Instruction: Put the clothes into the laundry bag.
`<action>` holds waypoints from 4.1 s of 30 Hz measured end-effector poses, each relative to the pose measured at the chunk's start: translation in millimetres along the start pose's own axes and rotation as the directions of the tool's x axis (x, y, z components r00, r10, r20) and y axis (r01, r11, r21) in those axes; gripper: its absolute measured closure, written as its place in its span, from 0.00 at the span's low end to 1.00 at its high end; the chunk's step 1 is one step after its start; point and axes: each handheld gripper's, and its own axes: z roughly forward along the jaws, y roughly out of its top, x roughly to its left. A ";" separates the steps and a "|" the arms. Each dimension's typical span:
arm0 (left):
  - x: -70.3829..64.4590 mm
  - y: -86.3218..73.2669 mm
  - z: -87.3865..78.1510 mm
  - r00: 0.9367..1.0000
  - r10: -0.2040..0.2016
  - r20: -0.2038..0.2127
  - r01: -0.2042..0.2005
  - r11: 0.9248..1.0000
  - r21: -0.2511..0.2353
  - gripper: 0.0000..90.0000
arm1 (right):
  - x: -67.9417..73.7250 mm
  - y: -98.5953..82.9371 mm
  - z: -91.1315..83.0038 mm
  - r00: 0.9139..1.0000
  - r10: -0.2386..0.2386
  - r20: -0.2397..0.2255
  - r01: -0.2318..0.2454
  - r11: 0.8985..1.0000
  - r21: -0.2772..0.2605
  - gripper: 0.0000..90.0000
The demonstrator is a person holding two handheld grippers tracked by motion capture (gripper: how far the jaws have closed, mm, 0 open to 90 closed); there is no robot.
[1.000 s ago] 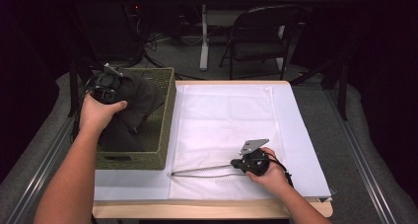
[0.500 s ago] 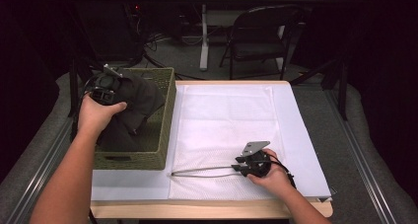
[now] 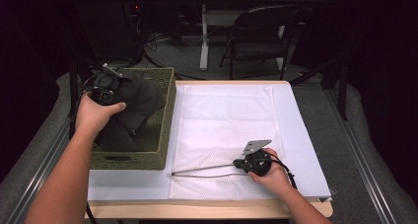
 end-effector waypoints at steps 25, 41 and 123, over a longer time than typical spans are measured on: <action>-25.9 16.8 -29.4 0.995 0.097 0.004 -0.097 0.995 0.004 0.66 | 2.1 0.7 -0.2 1.000 0.010 0.005 -0.010 1.000 0.005 0.98; -65.7 29.6 -28.1 0.979 0.187 0.082 -0.189 0.982 0.009 0.66 | 2.9 1.8 -2.3 1.000 0.008 0.002 -0.008 1.000 -0.007 0.99; -188.4 -17.4 9.1 0.850 0.446 0.281 -0.463 0.886 -0.007 0.67 | -78.0 83.4 3.6 0.988 0.152 0.030 -0.150 0.987 -0.057 1.00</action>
